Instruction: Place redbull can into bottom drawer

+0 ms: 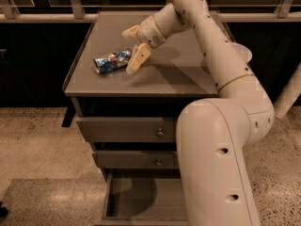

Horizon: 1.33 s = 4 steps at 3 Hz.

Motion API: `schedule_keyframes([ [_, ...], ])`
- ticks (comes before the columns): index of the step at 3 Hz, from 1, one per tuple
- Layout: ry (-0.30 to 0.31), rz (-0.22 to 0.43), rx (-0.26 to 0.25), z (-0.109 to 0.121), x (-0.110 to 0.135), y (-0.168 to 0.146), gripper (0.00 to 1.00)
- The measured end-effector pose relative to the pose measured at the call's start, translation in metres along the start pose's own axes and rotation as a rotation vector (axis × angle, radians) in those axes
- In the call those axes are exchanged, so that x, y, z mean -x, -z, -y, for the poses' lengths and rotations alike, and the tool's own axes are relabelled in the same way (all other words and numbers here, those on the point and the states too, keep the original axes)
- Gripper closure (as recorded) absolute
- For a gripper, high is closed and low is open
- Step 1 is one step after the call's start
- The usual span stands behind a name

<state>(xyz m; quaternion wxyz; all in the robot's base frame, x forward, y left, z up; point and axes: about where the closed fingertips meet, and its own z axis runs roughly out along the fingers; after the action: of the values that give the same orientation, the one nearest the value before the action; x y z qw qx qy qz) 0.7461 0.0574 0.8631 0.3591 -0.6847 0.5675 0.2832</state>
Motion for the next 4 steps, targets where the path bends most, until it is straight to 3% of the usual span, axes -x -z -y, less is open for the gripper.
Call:
schedule_keyframes([
  [1, 0.005, 0.01, 0.037, 0.0035, 0.0061, -0.0229, 0.0],
  [2, 0.007, 0.011, 0.036, 0.0045, 0.0071, -0.0238, 0.19],
  [4, 0.007, 0.011, 0.036, 0.0045, 0.0071, -0.024, 0.65],
])
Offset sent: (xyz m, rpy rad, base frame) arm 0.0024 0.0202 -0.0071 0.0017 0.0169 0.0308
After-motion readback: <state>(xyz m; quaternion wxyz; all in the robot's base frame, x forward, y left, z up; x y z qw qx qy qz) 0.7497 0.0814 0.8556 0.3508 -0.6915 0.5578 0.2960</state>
